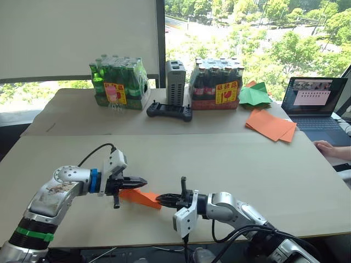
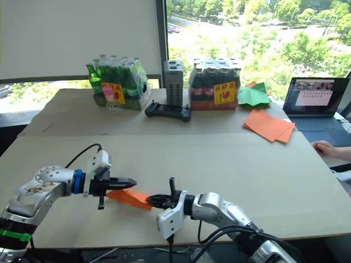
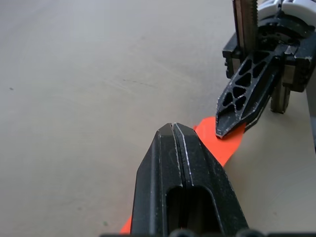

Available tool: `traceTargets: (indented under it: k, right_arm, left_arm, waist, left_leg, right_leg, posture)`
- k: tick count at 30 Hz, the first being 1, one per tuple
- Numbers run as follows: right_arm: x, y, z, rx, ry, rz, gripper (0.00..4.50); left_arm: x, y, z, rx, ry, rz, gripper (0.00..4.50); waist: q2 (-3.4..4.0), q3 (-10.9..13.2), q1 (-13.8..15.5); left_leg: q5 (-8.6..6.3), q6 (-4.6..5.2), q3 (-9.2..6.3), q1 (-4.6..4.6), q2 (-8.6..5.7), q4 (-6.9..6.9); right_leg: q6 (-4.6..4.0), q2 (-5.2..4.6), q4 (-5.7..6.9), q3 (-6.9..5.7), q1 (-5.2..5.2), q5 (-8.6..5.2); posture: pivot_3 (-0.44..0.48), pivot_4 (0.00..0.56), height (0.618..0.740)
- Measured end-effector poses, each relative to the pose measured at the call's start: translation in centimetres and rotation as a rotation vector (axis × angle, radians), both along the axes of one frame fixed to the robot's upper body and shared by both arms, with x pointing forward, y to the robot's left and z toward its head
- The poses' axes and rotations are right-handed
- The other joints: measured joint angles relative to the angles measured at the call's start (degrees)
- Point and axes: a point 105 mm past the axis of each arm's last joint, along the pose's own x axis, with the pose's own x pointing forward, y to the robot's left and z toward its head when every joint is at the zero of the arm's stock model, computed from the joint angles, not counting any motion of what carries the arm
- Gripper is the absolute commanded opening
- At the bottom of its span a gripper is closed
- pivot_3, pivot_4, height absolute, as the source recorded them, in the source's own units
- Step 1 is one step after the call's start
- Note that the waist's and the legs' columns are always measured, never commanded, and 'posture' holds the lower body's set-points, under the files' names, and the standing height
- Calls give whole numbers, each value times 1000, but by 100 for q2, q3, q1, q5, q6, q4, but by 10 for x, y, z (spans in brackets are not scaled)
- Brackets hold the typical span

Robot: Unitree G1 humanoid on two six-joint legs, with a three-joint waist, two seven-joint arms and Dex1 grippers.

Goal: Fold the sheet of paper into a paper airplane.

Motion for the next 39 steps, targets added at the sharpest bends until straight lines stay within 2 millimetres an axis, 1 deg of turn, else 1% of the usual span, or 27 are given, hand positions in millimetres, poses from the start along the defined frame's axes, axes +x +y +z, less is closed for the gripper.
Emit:
traceTargets:
  k: [3,9,11,12,13,14,18,19,22,25,28,32,35,37,38,39]
  right_arm:
    - [0,0,0,-2,-1,0,20]
    - [0,0,0,-17,2,1,20]
    - [1,0,-1,-33,11,-3,646]
    - [0,0,-4,-48,23,-5,775]
    - [0,-1,-8,-65,52,-16,1255]
    - [0,-1,-10,-70,71,-22,1578]
    - [4,-3,2,-51,168,-78,2956]
    - [6,-4,5,-49,196,-92,3239]
    - [6,-10,11,-47,306,-135,3239]
    - [1,-15,13,-65,423,-150,3239]
    - [-2,-16,27,-26,527,-154,3239]
    - [0,-8,43,51,658,-165,3239]
    - [11,1,53,98,744,-212,3239]
    - [15,7,57,102,771,-230,2732]
    - [18,10,55,102,788,-242,2511]
    - [20,13,52,94,809,-254,2151]
  left_arm:
    - [-2,1,-8,23,11,-2,0]
    - [0,5,-11,45,8,11,0]
    - [0,5,-13,57,3,8,0]
    - [0,5,-14,59,2,6,0]
    - [0,6,-16,64,4,7,0]
    - [0,6,-16,67,6,9,0]
    - [-1,7,-21,71,17,15,0]
    - [-1,7,-21,71,19,15,0]
    - [-3,8,-23,72,22,15,0]
    - [-3,9,-26,90,14,13,0]
    - [-2,9,-31,108,8,4,0]
    - [0,8,-35,104,-7,-2,0]
    - [2,7,-37,94,-14,-7,0]
    - [3,6,-37,93,-21,-15,0]
    - [3,5,-37,93,-25,-20,0]
    - [3,5,-37,91,-25,-21,0]
  waist:
    - [0,0,11]
    - [0,0,14]
    - [0,0,20]
    - [0,0,25]
    - [0,0,28]
    - [0,1,29]
    - [1,1,53]
    - [2,1,59]
    - [2,2,93]
    - [3,4,119]
    - [5,5,126]
    - [5,5,144]
    - [6,5,147]
    - [6,5,154]
    - [6,5,154]
    - [6,5,160]
  left_leg:
    - [0,0,-1,0,3,0]
    - [0,0,0,0,2,0]
    - [0,0,0,-1,2,0]
    - [0,0,0,-2,2,1]
    - [0,0,1,-3,1,1]
    - [0,0,1,-5,1,1]
    - [0,0,0,-7,1,0]
    - [-1,1,1,-8,1,0]
    - [-2,3,1,-13,2,-1]
    - [-4,6,2,-18,2,-1]
    - [-4,7,1,-18,4,-2]
    - [-4,7,2,-17,4,-2]
    - [-4,7,2,-16,3,-2]
    - [-4,7,1,-16,3,-3]
    - [-4,7,1,-16,3,-3]
    - [-4,7,2,-17,3,-4]
  right_leg:
    - [2,4,0,0,0,-1]
    - [1,4,-1,1,0,-1]
    - [1,3,-2,1,0,-1]
    - [1,3,-3,1,-1,-1]
    - [1,3,-3,1,-1,0]
    - [0,2,-3,1,-2,0]
    - [-1,2,-4,1,-4,-1]
    - [-2,1,-5,1,-4,-1]
    - [-5,1,-5,1,-9,-3]
    - [-9,2,-6,0,-15,-4]
    - [-10,4,-5,0,-16,-5]
    - [-8,4,-5,-1,-16,-6]
    - [-9,3,-4,-1,-16,-6]
    - [-8,3,-5,-3,-15,-6]
    - [-9,3,-6,-3,-15,-6]
    - [-9,2,-7,-3,-15,-6]
  posture:
    - [0,150,733]
    - [0,150,733]
    - [0,150,733]
    - [0,150,733]
    - [0,150,733]
    - [0,150,733]
    - [0,150,733]
    - [0,150,733]
    - [0,150,733]
    - [0,150,733]
    - [0,150,733]
    - [0,150,733]
    - [0,150,733]
    - [0,150,733]
    - [0,150,733]
    - [0,150,733]
